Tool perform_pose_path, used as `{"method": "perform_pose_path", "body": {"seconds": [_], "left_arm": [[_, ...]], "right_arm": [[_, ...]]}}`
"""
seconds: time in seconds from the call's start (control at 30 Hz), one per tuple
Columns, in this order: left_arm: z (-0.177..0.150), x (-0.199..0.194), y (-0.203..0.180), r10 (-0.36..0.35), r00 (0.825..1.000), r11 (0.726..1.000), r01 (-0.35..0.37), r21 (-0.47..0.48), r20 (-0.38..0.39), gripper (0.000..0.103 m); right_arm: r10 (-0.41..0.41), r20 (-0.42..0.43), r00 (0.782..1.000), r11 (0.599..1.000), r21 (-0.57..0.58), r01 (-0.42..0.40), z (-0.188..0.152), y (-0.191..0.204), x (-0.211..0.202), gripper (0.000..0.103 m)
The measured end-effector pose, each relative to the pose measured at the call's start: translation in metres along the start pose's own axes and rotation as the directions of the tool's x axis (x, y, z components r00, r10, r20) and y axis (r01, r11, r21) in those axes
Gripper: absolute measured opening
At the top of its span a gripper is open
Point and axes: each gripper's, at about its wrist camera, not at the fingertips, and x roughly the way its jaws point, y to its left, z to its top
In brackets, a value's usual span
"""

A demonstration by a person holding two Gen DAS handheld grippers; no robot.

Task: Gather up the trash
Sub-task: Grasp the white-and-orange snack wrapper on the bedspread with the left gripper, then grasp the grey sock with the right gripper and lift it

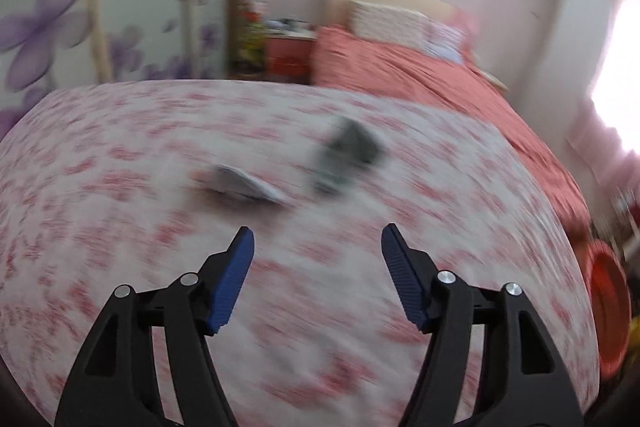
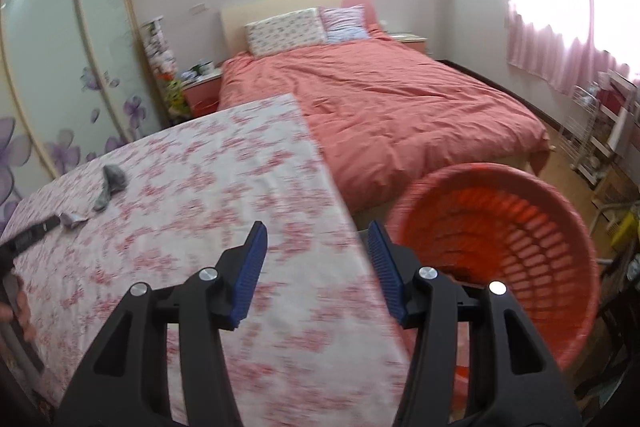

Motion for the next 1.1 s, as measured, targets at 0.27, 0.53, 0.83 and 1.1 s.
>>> {"method": "perform_pose_path", "body": {"seconds": [0.27,0.53,0.83,1.1], "left_arm": [[0.036,0.054,0.051,0.027,0.997,0.984,-0.041,-0.175,-0.079,0.067],[0.026,0.080,0.055,0.008,0.989,0.986,-0.032,-0.163,-0.147,0.061],[0.027,0.091,0.051,-0.016,0.990,0.995,0.003,-0.096,-0.141,0.025],[0.028,0.082,0.065,-0.045,0.994,0.998,0.039,-0.056,-0.104,0.009]], "right_arm": [[0.056,-0.058,0.997,0.994,-0.088,-0.061,0.000,0.062,0.030,0.052],[0.090,-0.090,0.992,0.984,-0.143,-0.102,0.003,0.102,0.052,0.052],[0.114,-0.108,0.988,0.972,-0.193,-0.134,0.002,0.135,0.063,0.052],[0.151,-0.124,0.981,0.960,-0.220,-0.176,0.006,0.166,0.077,0.052]]}}
